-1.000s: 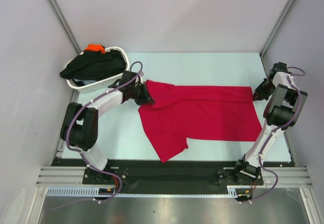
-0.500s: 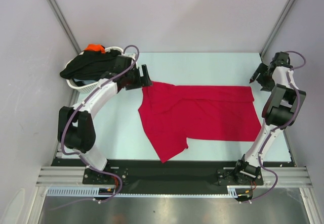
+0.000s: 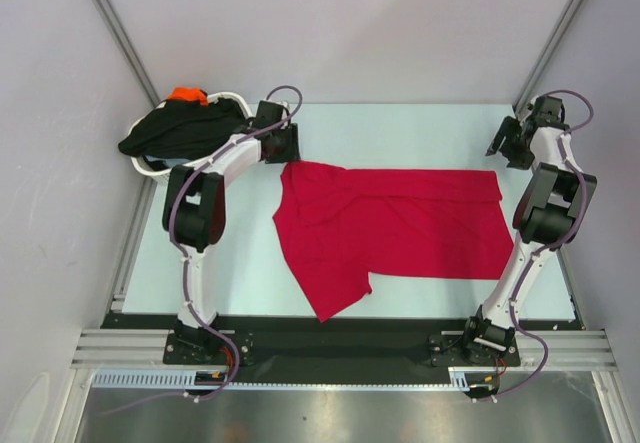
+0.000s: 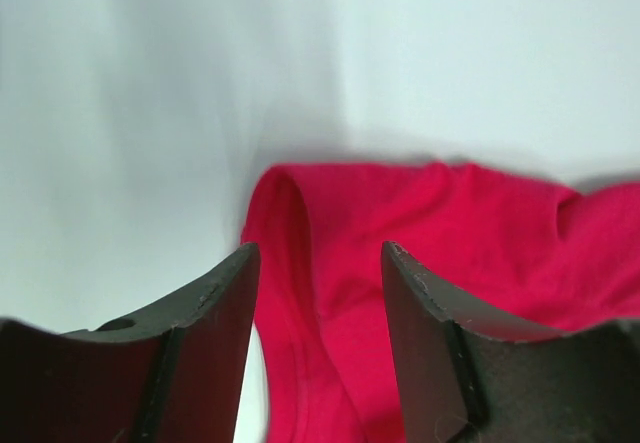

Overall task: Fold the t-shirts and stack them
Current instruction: Fold the tshirt

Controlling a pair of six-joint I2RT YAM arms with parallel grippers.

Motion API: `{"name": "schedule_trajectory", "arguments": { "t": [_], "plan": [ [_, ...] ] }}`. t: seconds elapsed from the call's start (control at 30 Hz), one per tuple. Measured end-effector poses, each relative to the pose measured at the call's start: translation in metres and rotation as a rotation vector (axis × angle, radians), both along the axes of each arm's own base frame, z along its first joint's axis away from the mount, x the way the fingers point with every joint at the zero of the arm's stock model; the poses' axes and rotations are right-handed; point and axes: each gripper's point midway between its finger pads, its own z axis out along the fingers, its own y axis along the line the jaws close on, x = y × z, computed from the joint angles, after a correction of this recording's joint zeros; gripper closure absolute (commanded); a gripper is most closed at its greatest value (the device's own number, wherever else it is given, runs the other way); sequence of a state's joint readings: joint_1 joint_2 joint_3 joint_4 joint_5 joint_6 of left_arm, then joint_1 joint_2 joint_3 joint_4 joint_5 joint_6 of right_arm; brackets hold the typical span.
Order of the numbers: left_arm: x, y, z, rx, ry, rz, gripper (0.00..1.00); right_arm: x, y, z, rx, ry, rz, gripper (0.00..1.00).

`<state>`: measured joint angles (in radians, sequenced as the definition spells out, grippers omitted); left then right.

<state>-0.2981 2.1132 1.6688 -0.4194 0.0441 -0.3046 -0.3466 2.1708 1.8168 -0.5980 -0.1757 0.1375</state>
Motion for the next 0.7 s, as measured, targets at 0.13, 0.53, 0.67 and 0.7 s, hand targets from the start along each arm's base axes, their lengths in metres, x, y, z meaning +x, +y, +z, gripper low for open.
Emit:
{"name": "schedule_trajectory", "arguments": {
  "t": [0.13, 0.53, 0.67, 0.7],
  "plan": [
    [0.016, -0.002, -0.007, 0.006, -0.018, 0.01, 0.4, 0.001, -0.001, 0.001, 0.012, -0.01, 0.003, 0.3],
    [0.03, -0.005, -0.036, 0.009, 0.005, 0.01, 0.53, -0.001, -0.006, 0.002, 0.042, -0.02, 0.004, 0.34],
    [0.031, -0.002, -0.037, 0.004, 0.004, 0.013, 0.74, -0.002, -0.006, 0.001, 0.045, -0.014, 0.003, 0.36],
    [0.032, -0.001, -0.037, 0.001, 0.003, 0.014, 0.78, -0.002, -0.006, 0.0, 0.046, -0.01, 0.003, 0.36]
  ]
}}
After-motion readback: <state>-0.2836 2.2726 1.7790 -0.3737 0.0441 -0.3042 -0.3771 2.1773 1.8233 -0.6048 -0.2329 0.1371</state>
